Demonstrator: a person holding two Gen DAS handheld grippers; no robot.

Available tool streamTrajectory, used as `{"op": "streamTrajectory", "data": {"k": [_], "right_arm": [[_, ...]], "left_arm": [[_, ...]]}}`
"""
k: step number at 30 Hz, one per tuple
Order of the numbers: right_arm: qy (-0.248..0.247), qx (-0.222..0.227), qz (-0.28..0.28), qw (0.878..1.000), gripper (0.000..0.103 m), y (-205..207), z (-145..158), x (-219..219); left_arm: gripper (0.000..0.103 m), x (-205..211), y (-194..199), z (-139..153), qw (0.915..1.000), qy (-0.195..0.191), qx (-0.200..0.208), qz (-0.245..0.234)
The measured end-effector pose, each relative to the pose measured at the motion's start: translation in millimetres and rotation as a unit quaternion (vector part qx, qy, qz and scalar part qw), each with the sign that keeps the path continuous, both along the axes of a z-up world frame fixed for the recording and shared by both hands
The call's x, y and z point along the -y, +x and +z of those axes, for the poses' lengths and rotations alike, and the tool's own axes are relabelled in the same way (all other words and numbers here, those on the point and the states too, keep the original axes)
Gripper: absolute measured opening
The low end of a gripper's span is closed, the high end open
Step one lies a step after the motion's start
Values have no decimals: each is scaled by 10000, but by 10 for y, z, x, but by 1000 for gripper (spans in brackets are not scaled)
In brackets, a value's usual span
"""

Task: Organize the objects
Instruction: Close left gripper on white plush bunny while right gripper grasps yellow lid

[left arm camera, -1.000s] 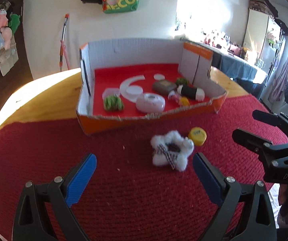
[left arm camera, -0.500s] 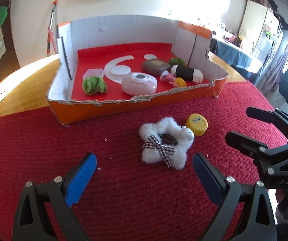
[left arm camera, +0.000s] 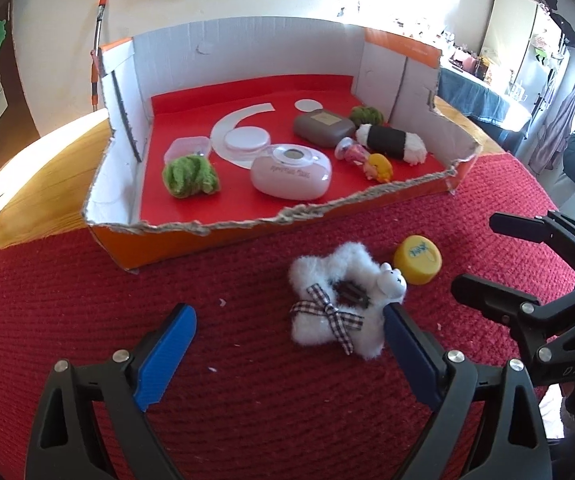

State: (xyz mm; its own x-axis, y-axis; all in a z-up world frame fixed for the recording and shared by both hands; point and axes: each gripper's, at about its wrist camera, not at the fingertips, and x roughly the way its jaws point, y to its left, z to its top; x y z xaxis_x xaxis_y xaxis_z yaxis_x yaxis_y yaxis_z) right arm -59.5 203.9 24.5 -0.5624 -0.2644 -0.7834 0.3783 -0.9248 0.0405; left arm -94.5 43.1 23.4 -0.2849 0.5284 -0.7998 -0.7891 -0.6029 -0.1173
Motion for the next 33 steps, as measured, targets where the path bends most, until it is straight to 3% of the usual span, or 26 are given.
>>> {"op": "streamTrajectory", "data": {"k": [7, 15, 23, 28, 33], "right_arm": [[72, 76, 210, 9997, 95, -59, -52, 81], [407, 3, 489, 9980, 92, -111, -100, 227], [410, -51, 737, 9964, 77, -134, -85, 279], [420, -120, 963, 9944, 61, -110, -69, 343], [315, -139, 1139, 9929, 44, -100, -71, 382]], "left_arm": [[95, 57, -116, 2, 10000, 47, 14, 25], [84, -25, -55, 44, 9992, 31, -188, -365], [69, -94, -43, 52, 9978, 146, -68, -647], [64, -129, -20, 52, 9966, 217, -6, -797], [47, -149, 6, 50, 9948, 308, 74, -971]]}}
